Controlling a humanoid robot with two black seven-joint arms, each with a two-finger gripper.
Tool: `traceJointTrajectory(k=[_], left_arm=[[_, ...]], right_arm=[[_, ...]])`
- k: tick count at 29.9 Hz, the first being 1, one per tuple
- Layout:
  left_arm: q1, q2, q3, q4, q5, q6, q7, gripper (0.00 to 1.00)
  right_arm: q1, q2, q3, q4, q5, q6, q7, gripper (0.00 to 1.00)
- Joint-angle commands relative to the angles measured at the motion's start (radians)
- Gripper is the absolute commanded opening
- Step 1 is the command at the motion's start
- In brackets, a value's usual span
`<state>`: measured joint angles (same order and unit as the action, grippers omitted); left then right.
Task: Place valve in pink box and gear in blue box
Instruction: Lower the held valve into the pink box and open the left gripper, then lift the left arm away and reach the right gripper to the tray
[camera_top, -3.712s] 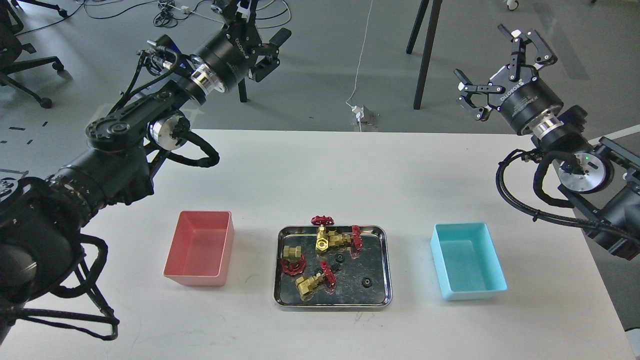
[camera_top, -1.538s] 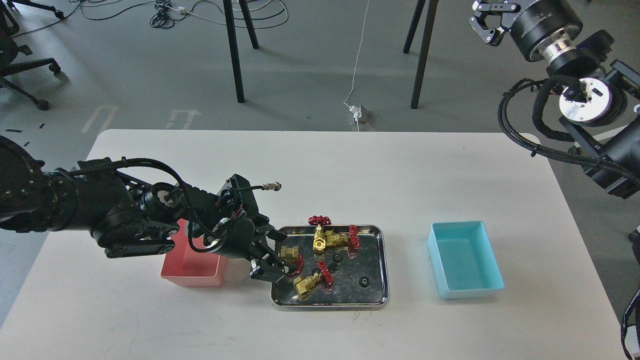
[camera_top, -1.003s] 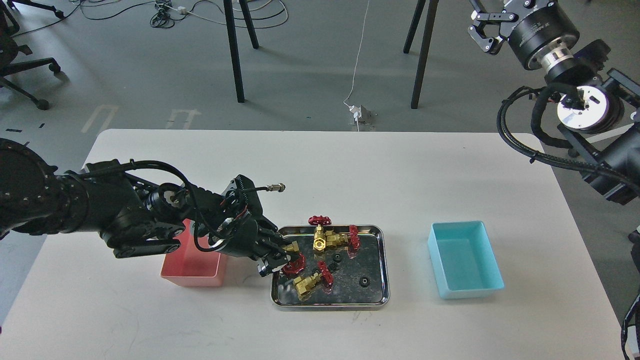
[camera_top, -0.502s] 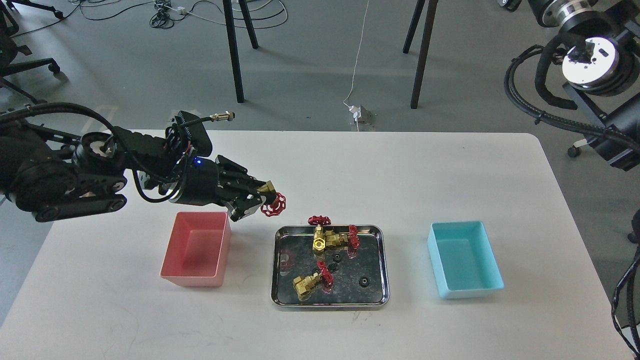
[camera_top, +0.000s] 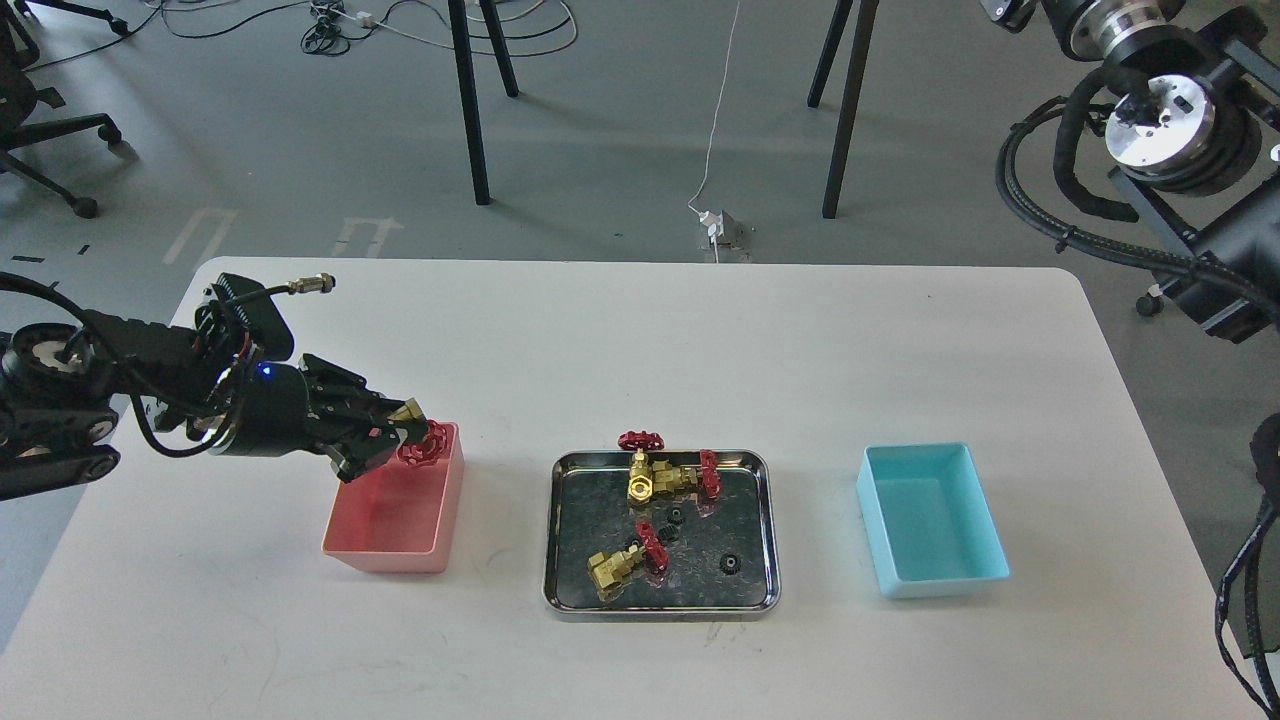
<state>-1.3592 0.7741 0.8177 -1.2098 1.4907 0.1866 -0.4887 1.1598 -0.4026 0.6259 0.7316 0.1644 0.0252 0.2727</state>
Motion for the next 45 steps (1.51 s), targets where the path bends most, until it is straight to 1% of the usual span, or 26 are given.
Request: traceJointTrajectory(k=[1,5,10,13,14,15,16,17,20,22,24,26,28,30,31,32,34,36,38,41,43,45], left_arm=[[0.040,-0.006,-0.003,0.032,0.002,0.002,0.000,0.11],[0.100,-0.016,-0.008,0.096,0.002,0.005,0.000,0.11],[0.138,-0.019,-0.009,0.144,0.002,0.005,0.000,0.12],[0.144,-0.036,-0.009,0.148,0.000,0.007,0.000,0.17],[0.146,-0.042,-0.009,0.148,0.000,0.007,0.000,0.22],[0.146,-0.047,-0.009,0.148,0.000,0.007,0.000,0.32],[0.146,-0.047,-0.009,0.148,0.000,0.007,0.000,0.37],[0.147,-0.047,-0.009,0.148,0.000,0.005,0.000,0.41],[0.147,-0.048,-0.009,0.148,0.000,0.005,0.000,0.47],[0.147,-0.050,-0.012,0.145,-0.003,0.007,0.000,0.54],[0.146,-0.049,-0.026,0.136,-0.010,0.005,0.000,0.66],[0.147,-0.044,-0.078,0.127,-0.012,0.001,0.000,0.77],[0.144,-0.023,-0.150,0.099,-0.018,-0.006,0.000,0.79],[0.141,0.046,-0.256,0.044,-0.049,-0.018,0.000,0.80],[0.141,0.089,-0.312,0.011,-0.085,-0.041,0.000,0.83],[0.141,0.132,-0.381,-0.032,-0.139,-0.089,0.000,0.86],[0.141,0.204,-0.518,-0.098,-0.290,-0.230,0.000,0.92],[0.144,0.252,-0.635,-0.138,-0.453,-0.335,0.000,0.95],[0.146,0.290,-0.744,-0.174,-0.640,-0.412,0.000,0.97],[0.147,0.286,-0.869,-0.178,-0.925,-0.479,0.000,0.97],[0.149,0.252,-0.960,-0.156,-1.125,-0.541,0.000,0.98],[0.150,0.211,-1.041,-0.136,-1.254,-0.617,0.000,0.98]], right_arm=[[-0.005,-0.001,-0.002,0.002,0.001,0.001,0.000,1.00],[-0.022,-0.001,0.000,0.005,0.001,0.001,0.000,1.00],[-0.042,-0.001,0.003,0.008,0.001,0.001,0.000,1.00],[-0.045,-0.001,0.001,0.008,0.001,0.001,0.000,1.00],[-0.046,-0.001,0.001,0.008,0.001,0.002,0.000,1.00],[-0.051,-0.001,0.008,0.009,0.001,0.004,0.000,1.00],[-0.052,-0.001,0.008,0.011,0.001,0.005,0.000,1.00],[-0.054,-0.001,0.008,0.011,0.001,0.005,0.000,1.00],[-0.060,-0.002,0.008,0.012,0.001,0.005,0.000,1.00],[-0.068,-0.002,0.005,0.014,0.001,0.007,0.000,1.00],[-0.071,-0.005,-0.006,0.019,-0.009,0.007,0.000,1.00],[-0.071,-0.007,-0.041,0.026,-0.041,0.007,-0.001,1.00],[-0.049,-0.012,-0.170,0.054,-0.185,0.007,-0.003,1.00],[0.003,-0.016,-0.326,0.091,-0.401,0.005,-0.003,1.00],[0.035,-0.018,-0.398,0.104,-0.508,0.005,-0.003,1.00],[0.069,-0.019,-0.479,0.118,-0.616,0.005,-0.001,1.00],[0.136,-0.019,-0.648,0.161,-0.796,0.009,0.003,1.00],[0.220,-0.019,-0.785,0.225,-0.912,0.019,0.006,1.00],[0.318,-0.015,-0.950,0.319,-0.997,0.053,0.008,1.00],[0.405,0.020,-1.206,0.484,-1.107,0.062,0.008,1.00],[0.420,0.095,-1.339,0.515,-1.202,0.062,0.009,1.00],[0.419,0.192,-1.429,0.516,-1.282,0.061,0.010,1.00]])
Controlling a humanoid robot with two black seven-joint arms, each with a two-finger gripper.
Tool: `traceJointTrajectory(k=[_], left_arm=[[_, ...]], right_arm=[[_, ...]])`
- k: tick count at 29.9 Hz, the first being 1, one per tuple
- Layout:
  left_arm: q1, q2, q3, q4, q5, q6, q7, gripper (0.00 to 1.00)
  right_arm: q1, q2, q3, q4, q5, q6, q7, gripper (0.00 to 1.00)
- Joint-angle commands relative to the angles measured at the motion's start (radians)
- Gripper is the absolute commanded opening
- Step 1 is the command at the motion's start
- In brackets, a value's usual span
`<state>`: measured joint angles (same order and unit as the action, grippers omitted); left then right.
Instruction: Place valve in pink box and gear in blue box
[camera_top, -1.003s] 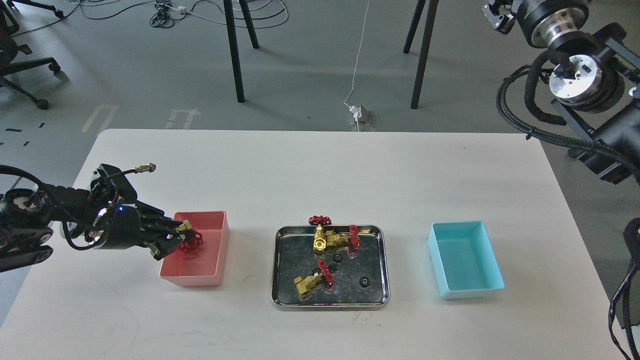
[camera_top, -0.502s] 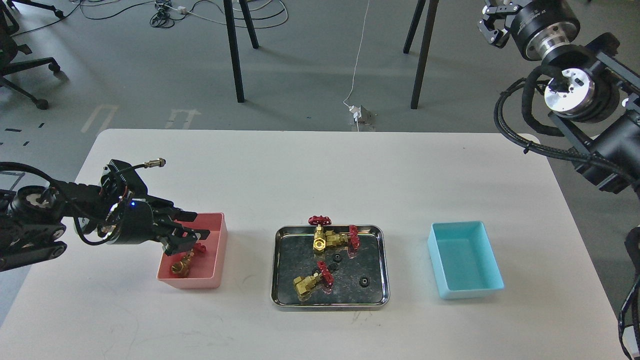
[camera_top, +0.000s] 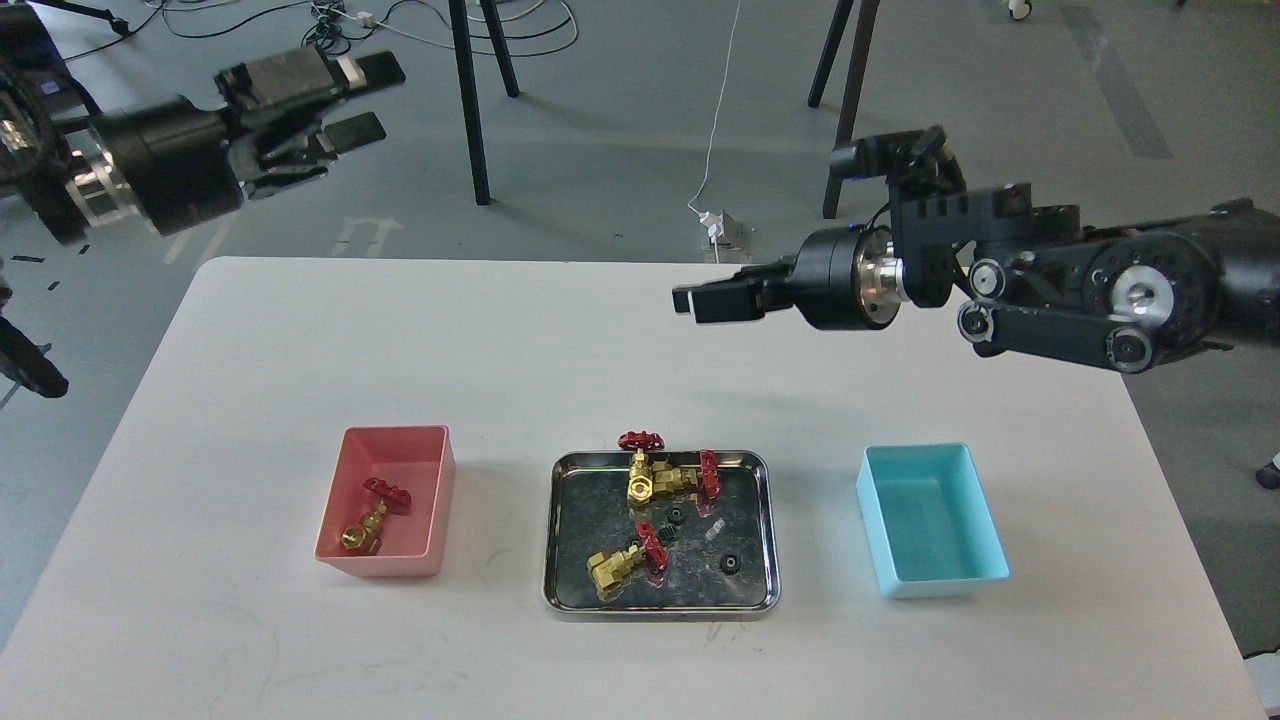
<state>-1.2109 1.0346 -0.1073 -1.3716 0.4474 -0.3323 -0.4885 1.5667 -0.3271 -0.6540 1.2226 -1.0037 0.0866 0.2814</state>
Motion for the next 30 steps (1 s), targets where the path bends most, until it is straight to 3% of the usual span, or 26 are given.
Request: traceJointTrajectory(k=[1,6,12,14,30], left_arm=[[0.002,-0.062,-0.143,0.029,-0.240,-0.126,0.000,0.98],[0.007,-0.126,-0.166,0.023,-0.266,-0.152,0.000,0.99],[0.091,-0.200,-0.167,0.028,-0.259,-0.110,0.000,0.99],[0.123,-0.217,-0.167,0.028,-0.257,-0.103,0.000,0.99],[0.224,-0.289,-0.167,0.060,-0.250,-0.090,0.000,0.99]], right_arm=[[0.013,0.155,-0.180,0.025,-0.133,-0.001,0.001,1.00],[0.009,0.281,-0.268,-0.006,-0.150,-0.011,-0.001,0.96],[-0.004,0.327,-0.309,-0.035,-0.174,-0.028,-0.002,0.67],[-0.008,0.327,-0.334,-0.044,-0.174,-0.030,-0.005,0.61],[-0.020,0.327,-0.357,-0.031,-0.141,-0.080,0.010,0.54]])
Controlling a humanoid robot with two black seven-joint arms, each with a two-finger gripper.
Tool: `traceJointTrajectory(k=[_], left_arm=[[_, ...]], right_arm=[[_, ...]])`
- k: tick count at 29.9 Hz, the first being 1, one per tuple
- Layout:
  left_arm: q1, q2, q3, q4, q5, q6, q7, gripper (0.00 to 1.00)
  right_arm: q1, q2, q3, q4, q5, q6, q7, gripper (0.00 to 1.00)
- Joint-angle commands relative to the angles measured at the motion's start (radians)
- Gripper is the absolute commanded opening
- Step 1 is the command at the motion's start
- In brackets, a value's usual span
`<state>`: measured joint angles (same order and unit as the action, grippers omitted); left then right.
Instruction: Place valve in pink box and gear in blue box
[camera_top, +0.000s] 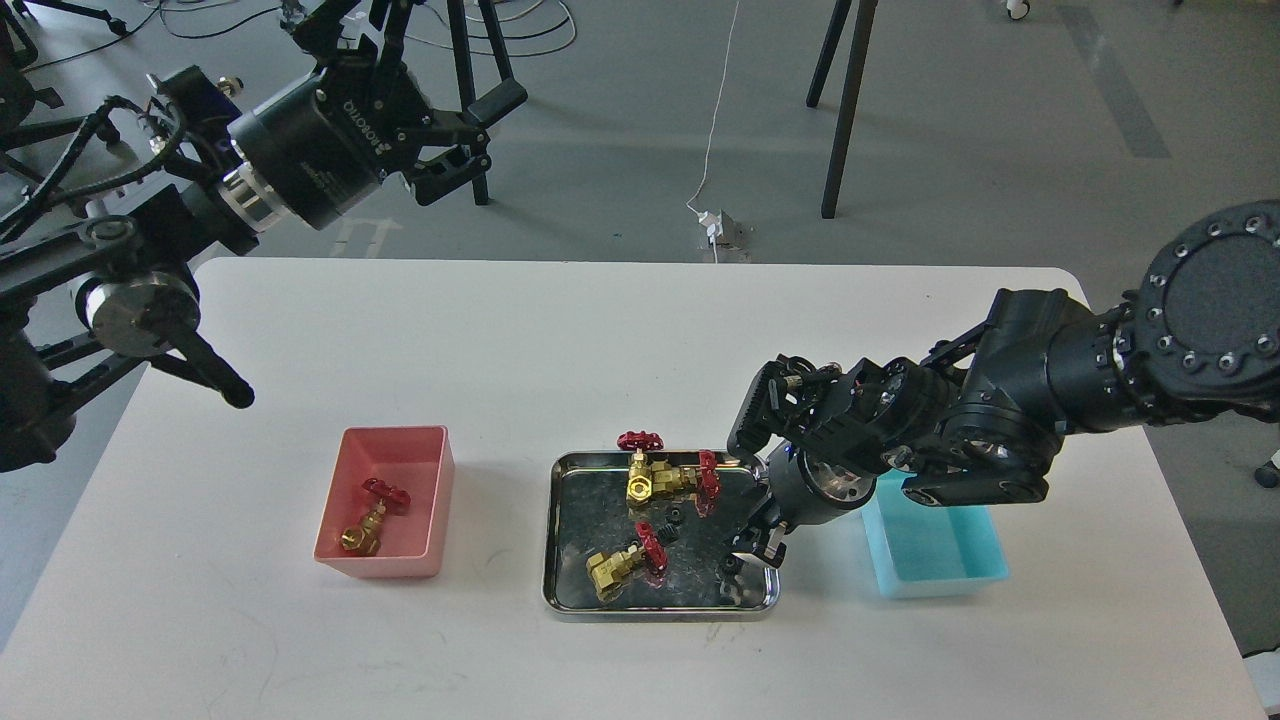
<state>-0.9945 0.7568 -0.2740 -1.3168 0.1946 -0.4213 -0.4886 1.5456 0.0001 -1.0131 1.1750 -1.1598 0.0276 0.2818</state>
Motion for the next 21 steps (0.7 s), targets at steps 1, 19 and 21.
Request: traceJointTrajectory(k=[1,19,21], left_arm=[[0.010,-0.016,-0.001,0.008,0.003,-0.001,0.000,0.99],[0.053,-0.062,-0.004,0.034,0.049,0.001,0.000,0.99],[0.056,-0.063,-0.005,0.034,0.049,0.001,0.000,0.99]], right_arm=[[0.001,0.000,0.004,0.028,0.017,-0.025,0.016,0.54],[-0.081,0.000,-0.001,-0.014,0.009,-0.066,0.022,0.62],[-0.084,0.000,-0.001,-0.014,0.009,-0.066,0.022,0.62]])
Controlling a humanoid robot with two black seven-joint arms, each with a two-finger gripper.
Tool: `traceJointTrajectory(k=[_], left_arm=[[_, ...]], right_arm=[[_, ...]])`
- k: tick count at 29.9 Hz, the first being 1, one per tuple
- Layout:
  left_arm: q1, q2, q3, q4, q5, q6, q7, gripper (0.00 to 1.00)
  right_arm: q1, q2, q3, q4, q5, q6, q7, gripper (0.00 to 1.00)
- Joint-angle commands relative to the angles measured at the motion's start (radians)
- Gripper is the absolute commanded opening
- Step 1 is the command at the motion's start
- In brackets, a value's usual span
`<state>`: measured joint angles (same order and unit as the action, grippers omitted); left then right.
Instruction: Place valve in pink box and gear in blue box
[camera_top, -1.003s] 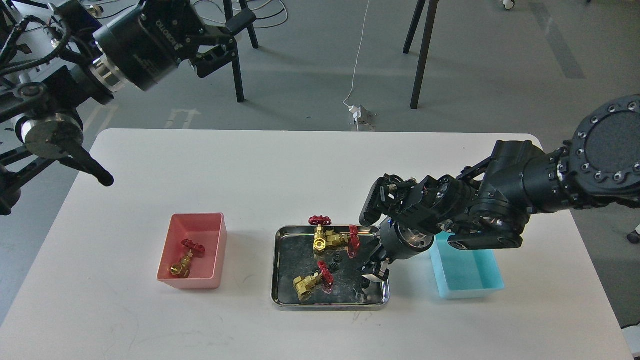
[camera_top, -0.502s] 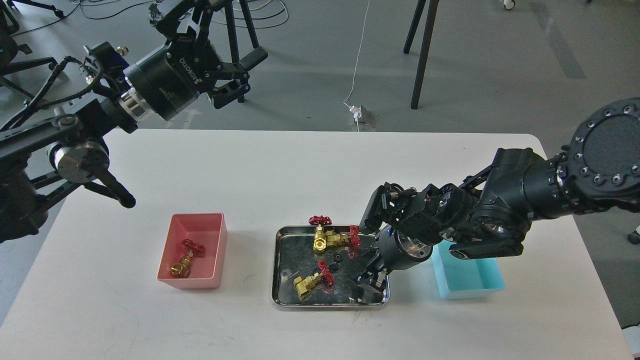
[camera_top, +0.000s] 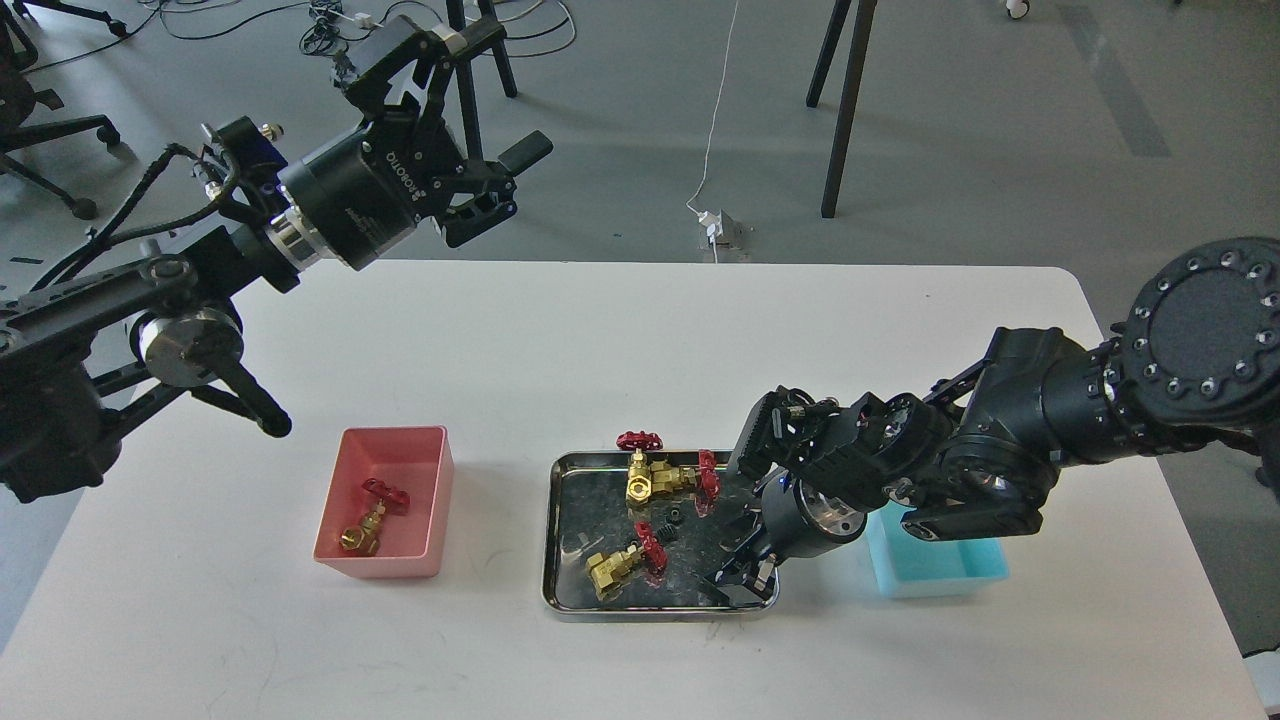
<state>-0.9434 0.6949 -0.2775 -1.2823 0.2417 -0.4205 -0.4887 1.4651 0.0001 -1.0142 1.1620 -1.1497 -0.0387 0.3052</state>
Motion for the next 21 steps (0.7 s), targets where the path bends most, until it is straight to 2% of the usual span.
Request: traceJointTrajectory(k=[1,15,21], left_arm=[[0.005,-0.002,-0.002,0.000,0.002,0.000,0.000,0.99],[0.028,-0.041,-0.002,0.026,0.018,0.000,0.000,0.99],[0.031,-0.043,-0.002,0.026,0.018,0.000,0.000,0.99]], right_arm=[[-0.005,0.000,0.000,-0.001,0.001,0.000,-0.002,0.62],[-0.028,0.000,0.002,-0.021,0.001,-0.016,-0.002,0.45],[-0.046,0.000,0.003,-0.036,0.001,-0.021,-0.002,0.41]])
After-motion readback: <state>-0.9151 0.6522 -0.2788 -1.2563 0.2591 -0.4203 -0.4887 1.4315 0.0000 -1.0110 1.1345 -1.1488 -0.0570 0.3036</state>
